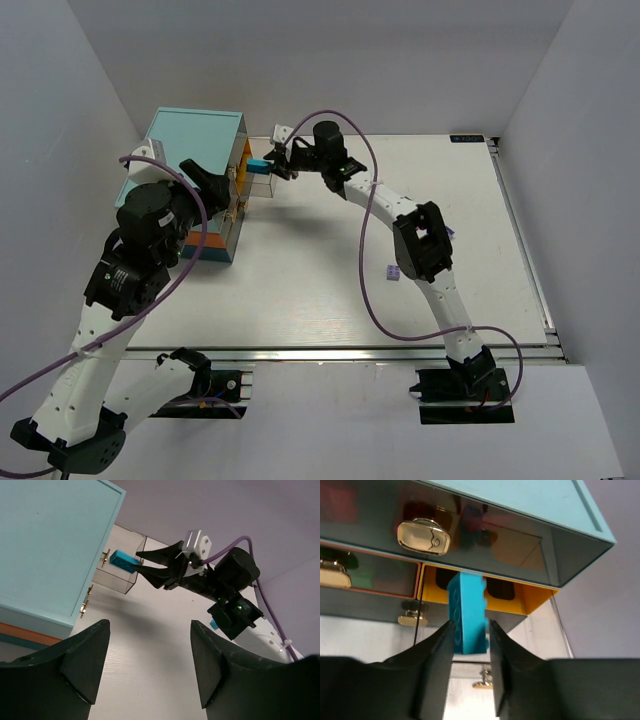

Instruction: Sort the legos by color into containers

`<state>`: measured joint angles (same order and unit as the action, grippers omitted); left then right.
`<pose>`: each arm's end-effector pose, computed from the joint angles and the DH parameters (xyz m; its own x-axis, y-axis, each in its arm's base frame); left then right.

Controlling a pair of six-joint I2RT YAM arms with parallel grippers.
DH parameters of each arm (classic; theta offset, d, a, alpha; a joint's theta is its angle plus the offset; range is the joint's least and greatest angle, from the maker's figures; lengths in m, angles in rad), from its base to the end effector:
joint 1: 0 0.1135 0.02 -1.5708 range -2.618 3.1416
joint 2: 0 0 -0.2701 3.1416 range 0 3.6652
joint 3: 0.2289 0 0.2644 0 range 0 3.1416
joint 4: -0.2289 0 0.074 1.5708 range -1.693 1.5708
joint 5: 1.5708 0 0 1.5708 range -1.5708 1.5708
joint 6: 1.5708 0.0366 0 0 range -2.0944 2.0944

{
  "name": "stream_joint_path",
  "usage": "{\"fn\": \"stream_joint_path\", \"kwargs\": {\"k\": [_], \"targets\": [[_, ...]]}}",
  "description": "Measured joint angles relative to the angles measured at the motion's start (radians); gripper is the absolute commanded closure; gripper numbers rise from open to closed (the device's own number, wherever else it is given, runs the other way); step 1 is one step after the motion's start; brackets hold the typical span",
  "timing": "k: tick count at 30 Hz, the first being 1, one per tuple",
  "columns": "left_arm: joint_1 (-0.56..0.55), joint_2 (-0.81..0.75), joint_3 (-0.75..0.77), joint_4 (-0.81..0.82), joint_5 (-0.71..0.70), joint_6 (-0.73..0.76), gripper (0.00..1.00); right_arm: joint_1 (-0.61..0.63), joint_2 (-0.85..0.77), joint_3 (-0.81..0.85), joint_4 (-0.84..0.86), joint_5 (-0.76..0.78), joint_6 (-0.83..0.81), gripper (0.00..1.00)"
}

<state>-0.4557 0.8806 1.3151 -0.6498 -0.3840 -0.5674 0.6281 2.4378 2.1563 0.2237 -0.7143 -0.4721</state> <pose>0.1513 -0.0589 0.4615 -0.2045 -0.4547 -0.8669 -0.0361 0.8885 -0.4575 0.4645 0.3669 0.2685 0.4009 -0.1335 -0.9063 -0.8880 0.1868 -0.4203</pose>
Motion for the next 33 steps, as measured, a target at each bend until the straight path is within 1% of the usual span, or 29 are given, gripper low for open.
{"fn": "stream_joint_path", "kwargs": {"k": [3,8,10,11,12,13,14,15,16,17,19,20,21,22,23,25,26,27,28,29,30,33], "targets": [[0.000,0.011,-0.002,0.004,0.019,-0.006,0.26,0.007,0.011,-0.002,0.028,0.021,0.009,0.51],[0.000,0.042,-0.025,0.043,0.072,-0.010,0.33,0.007,-0.007,-0.037,0.105,0.032,0.045,0.51],[0.000,0.063,-0.038,0.063,0.103,-0.012,0.43,0.000,-0.034,-0.076,0.121,0.035,0.076,0.53],[0.000,0.073,-0.044,0.076,0.118,-0.013,0.49,-0.006,-0.047,-0.090,0.124,0.039,0.096,0.56],[0.000,0.085,-0.049,0.090,0.137,-0.011,0.61,-0.013,-0.063,-0.107,0.125,0.048,0.123,0.59],[0.000,0.100,-0.053,0.105,0.160,-0.013,0.66,-0.021,-0.081,-0.120,0.122,0.061,0.151,0.64],[0.000,0.115,-0.060,0.127,0.183,-0.013,0.71,-0.033,-0.105,-0.134,0.115,0.080,0.189,0.78],[0.000,0.129,-0.069,0.144,0.205,-0.018,0.76,-0.049,-0.132,-0.151,0.108,0.101,0.226,0.85],[0.000,0.143,-0.083,0.169,0.235,-0.020,0.87,-0.068,-0.161,-0.164,0.090,0.118,0.261,0.92],[0.000,0.159,-0.097,0.195,0.266,-0.023,0.90,-0.093,-0.195,-0.177,0.059,0.137,0.293,1.00],[0.000,0.198,-0.124,0.243,0.329,-0.028,0.94,-0.154,-0.262,-0.201,-0.009,0.163,0.336,1.00],[0.000,0.220,-0.135,0.267,0.364,-0.029,0.94,-0.193,-0.299,-0.214,-0.054,0.175,0.348,0.99],[0.000,0.248,-0.145,0.293,0.407,-0.033,0.92,-0.234,-0.337,-0.233,-0.106,0.189,0.354,0.91],[0.000,0.281,-0.151,0.315,0.445,-0.037,0.85,-0.274,-0.372,-0.253,-0.155,0.194,0.356,0.69],[0.000,0.304,-0.154,0.332,0.472,-0.039,0.80,-0.311,-0.398,-0.268,-0.205,0.201,0.356,0.59],[-0.006,0.381,-0.155,0.374,0.553,-0.046,0.66,-0.385,-0.433,-0.294,-0.307,0.216,0.333,0.41],[-0.008,0.413,-0.154,0.389,0.584,-0.049,0.52,-0.417,-0.439,-0.301,-0.359,0.226,0.318,0.27],[-0.010,0.446,-0.154,0.402,0.616,-0.052,0.46,-0.444,-0.439,-0.304,-0.419,0.241,0.299,0.22],[-0.011,0.473,-0.154,0.409,0.642,-0.053,0.42,-0.467,-0.435,-0.308,-0.480,0.261,0.276,0.11],[-0.011,0.498,-0.154,0.415,0.667,-0.056,0.38,-0.481,-0.426,-0.314,-0.532,0.286,0.257,0.11],[-0.012,0.518,-0.154,0.420,0.690,-0.057,0.36,-0.492,-0.418,-0.320,-0.578,0.311,0.232,0.11],[-0.013,0.547,-0.153,0.439,0.738,-0.063,0.35,-0.508,-0.349,-0.306,-0.729,0.375,0.155,0.11]]}}
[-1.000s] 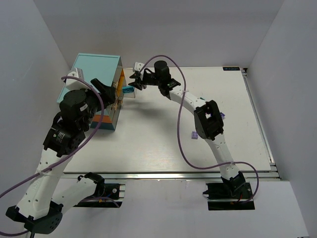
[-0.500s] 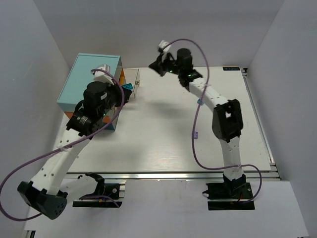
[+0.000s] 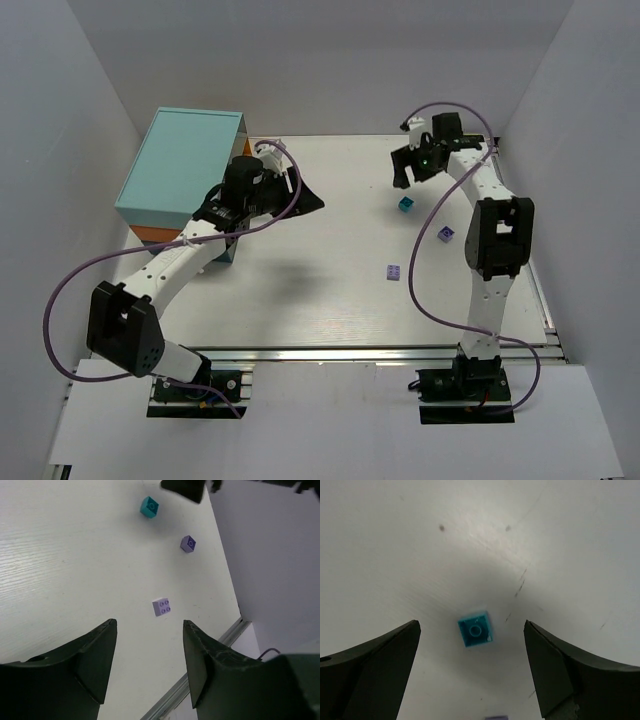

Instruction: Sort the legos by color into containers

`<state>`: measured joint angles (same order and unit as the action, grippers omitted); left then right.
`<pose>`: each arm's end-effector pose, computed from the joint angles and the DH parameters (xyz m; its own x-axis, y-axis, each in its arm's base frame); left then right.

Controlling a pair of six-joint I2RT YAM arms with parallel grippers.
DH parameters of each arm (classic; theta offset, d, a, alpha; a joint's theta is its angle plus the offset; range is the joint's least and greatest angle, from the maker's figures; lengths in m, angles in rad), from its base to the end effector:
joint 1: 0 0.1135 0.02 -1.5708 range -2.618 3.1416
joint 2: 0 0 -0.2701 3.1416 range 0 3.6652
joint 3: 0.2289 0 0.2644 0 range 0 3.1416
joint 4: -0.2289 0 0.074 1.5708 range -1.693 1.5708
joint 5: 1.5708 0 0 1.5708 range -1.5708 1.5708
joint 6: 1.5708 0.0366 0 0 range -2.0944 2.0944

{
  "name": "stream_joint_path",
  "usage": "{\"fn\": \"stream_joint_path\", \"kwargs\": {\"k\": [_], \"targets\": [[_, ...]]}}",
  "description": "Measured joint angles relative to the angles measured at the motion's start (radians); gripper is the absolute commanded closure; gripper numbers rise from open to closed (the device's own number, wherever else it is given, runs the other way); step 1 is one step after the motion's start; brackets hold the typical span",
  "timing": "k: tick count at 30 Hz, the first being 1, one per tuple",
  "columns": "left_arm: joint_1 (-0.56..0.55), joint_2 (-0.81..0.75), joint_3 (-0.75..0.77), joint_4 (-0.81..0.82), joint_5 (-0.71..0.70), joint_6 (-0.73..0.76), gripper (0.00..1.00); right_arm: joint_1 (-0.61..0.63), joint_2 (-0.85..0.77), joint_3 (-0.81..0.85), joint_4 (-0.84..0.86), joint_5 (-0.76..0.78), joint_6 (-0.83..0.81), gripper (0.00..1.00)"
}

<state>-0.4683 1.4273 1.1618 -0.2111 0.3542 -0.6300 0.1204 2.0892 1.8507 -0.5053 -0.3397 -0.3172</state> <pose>0.2993 -0.1656 0.3215 -0.7422 -0.2438 -0.6242 0.3231 0.6859 -0.6521 0.4930 0.0719 0.2721 -0.5274 -0.3600 -0.7696 -0.5485 0.8360 -0.0152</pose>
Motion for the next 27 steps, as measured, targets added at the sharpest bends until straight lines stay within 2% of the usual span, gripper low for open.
{"fn": "stream_joint_path", "kwargs": {"k": [6,12,24,27], "targets": [[0.000,0.001,0.000,0.032,0.041,0.000,0.34,-0.008,0.153,0.013,-0.181,0.105,-0.140,0.11],[0.000,-0.056,-0.030,0.041,0.037,-0.007,0.34,-0.008,0.175,0.011,-0.221,0.158,-0.234,0.12],[0.000,-0.128,-0.075,0.026,0.004,-0.017,0.34,0.006,0.156,-0.070,-0.116,0.128,-0.281,0.31],[0.000,-0.132,-0.075,0.014,-0.002,-0.016,0.34,0.018,0.156,-0.074,-0.090,0.108,-0.290,0.40]]}}
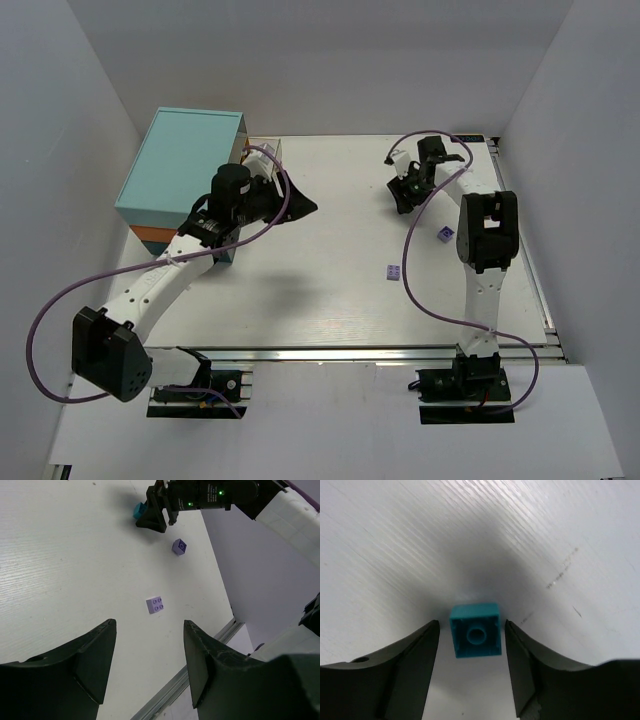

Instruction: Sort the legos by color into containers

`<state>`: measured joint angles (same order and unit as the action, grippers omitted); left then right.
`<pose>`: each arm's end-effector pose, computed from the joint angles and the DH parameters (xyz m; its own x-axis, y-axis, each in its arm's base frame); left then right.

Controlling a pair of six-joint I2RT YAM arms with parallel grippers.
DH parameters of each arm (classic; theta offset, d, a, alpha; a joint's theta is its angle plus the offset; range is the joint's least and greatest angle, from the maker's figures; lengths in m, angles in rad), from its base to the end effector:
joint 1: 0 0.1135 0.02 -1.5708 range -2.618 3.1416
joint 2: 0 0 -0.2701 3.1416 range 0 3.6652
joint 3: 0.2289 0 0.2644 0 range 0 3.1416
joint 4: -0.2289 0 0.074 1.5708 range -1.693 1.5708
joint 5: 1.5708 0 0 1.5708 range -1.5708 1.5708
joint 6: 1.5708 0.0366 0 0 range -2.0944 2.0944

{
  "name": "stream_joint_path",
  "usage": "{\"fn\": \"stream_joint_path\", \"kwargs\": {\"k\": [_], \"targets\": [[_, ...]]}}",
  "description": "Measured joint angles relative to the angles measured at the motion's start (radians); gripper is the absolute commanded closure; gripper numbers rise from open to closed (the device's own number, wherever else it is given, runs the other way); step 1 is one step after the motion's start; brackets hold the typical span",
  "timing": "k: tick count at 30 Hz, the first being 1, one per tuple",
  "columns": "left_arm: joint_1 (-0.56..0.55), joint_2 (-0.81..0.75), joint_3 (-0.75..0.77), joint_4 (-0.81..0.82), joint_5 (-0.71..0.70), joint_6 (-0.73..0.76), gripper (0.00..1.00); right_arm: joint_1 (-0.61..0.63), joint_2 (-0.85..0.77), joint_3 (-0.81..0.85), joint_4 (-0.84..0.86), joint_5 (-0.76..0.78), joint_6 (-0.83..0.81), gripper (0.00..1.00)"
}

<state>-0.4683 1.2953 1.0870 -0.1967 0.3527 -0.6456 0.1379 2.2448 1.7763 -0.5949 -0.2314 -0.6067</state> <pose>0.2713 -0.1514 0.3362 -0.7062 -0.2756 -0.6522 0.3531 0.6614 -0.6617 0.4928 0.0769 0.1660 -0.5720 -0.6397 -0.5135 -0.6942 0.7110 -0.1124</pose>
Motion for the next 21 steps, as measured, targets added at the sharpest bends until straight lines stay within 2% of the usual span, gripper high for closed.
{"fn": "stream_joint_path", "kwargs": {"k": [3,4,7,15,18,21], "targets": [[0.000,-0.003,0.000,-0.013,-0.005,0.000,0.34,0.012,0.002,0.001,0.008,-0.019,-0.010,0.62],[0.000,-0.005,0.000,-0.016,-0.007,0.000,0.34,0.015,0.003,0.002,0.010,-0.025,-0.010,0.76],[0.000,-0.017,0.000,-0.028,-0.020,0.002,0.34,0.026,0.006,0.015,0.010,-0.062,-0.016,1.00],[0.006,-0.119,-0.001,-0.089,-0.084,0.016,0.34,0.066,0.005,0.111,-0.008,-0.277,-0.058,1.00],[0.009,-0.179,-0.002,-0.111,-0.130,0.025,0.34,0.124,-0.003,0.177,0.016,-0.389,-0.058,1.00],[0.009,-0.242,-0.005,-0.142,-0.190,0.032,0.34,0.219,-0.029,0.205,0.129,-0.481,-0.021,1.00]]}}
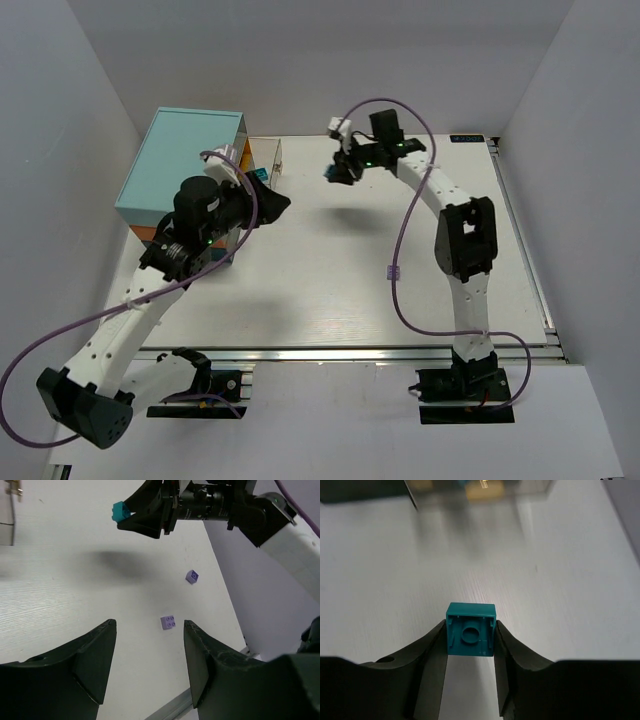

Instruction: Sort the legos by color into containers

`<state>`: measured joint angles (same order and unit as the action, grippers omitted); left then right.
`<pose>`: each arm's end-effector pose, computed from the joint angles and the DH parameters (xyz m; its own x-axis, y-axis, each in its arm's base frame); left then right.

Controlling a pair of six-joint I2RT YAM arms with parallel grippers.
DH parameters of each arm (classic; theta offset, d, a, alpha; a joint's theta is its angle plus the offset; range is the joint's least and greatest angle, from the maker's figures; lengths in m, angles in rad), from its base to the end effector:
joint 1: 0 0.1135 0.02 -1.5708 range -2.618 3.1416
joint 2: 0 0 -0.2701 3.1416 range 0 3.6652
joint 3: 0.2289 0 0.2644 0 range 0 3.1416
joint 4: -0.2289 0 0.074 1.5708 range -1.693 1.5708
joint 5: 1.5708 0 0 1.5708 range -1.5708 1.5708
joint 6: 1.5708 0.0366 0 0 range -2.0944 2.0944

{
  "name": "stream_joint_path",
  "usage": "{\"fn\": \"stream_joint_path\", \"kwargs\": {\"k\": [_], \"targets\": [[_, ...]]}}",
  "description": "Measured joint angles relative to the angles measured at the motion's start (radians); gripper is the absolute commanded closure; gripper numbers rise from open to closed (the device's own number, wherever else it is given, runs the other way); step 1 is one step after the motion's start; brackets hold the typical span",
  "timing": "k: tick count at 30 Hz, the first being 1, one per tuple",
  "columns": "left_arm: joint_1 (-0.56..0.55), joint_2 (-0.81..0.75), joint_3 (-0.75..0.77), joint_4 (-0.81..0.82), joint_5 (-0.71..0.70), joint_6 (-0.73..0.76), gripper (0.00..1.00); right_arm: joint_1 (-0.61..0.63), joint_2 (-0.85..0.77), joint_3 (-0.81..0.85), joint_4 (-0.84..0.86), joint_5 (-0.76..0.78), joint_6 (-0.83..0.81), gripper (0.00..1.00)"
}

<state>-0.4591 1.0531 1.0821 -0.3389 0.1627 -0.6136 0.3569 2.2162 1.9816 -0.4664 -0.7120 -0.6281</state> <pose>0.2187 -0.1147 0.3821 -0.5549 -0.3595 -0.7502 0.3132 0.7452 -0.5888 0.4832 0.2057 0.2622 -0.0587 -0.4967 -0.8660 -0.9477 0.3004 -0.1081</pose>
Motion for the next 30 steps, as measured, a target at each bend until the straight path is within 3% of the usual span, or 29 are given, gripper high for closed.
{"fn": "stream_joint_path", "kwargs": {"k": [5,10,11,12,14,16,21,27,28,29,30], "targets": [[0.001,-0.089,-0.001,-0.056,-0.114,0.003,0.34,0.172,0.005,0.052,0.264,-0.026,0.140,1.00],[0.001,-0.153,-0.001,-0.107,-0.202,-0.001,0.34,0.288,0.103,0.189,0.492,0.063,0.250,1.00],[0.001,-0.162,-0.001,-0.118,-0.213,-0.002,0.34,0.299,0.119,0.196,0.526,0.087,0.258,0.96],[0.001,-0.170,0.000,-0.132,-0.225,-0.004,0.34,0.306,0.133,0.196,0.555,0.108,0.265,0.85],[0.001,-0.181,0.000,-0.155,-0.244,-0.008,0.34,0.313,0.162,0.196,0.597,0.146,0.275,0.77],[0.000,-0.188,0.000,-0.175,-0.259,-0.013,0.34,0.314,0.191,0.196,0.622,0.176,0.281,0.61],[0.000,-0.191,0.002,-0.207,-0.275,-0.020,0.34,0.313,0.234,0.196,0.657,0.211,0.287,0.43],[0.000,-0.149,0.030,-0.206,-0.274,-0.019,0.37,0.305,0.235,0.196,0.718,0.211,0.324,0.42],[0.000,-0.140,0.031,-0.199,-0.273,-0.019,0.39,0.304,0.235,0.196,0.723,0.210,0.335,0.46],[0.000,-0.129,0.031,-0.193,-0.268,-0.019,0.49,0.303,0.234,0.196,0.727,0.210,0.343,0.51],[0.000,-0.114,0.031,-0.183,-0.261,-0.021,0.56,0.301,0.232,0.195,0.730,0.211,0.358,0.70]]}}
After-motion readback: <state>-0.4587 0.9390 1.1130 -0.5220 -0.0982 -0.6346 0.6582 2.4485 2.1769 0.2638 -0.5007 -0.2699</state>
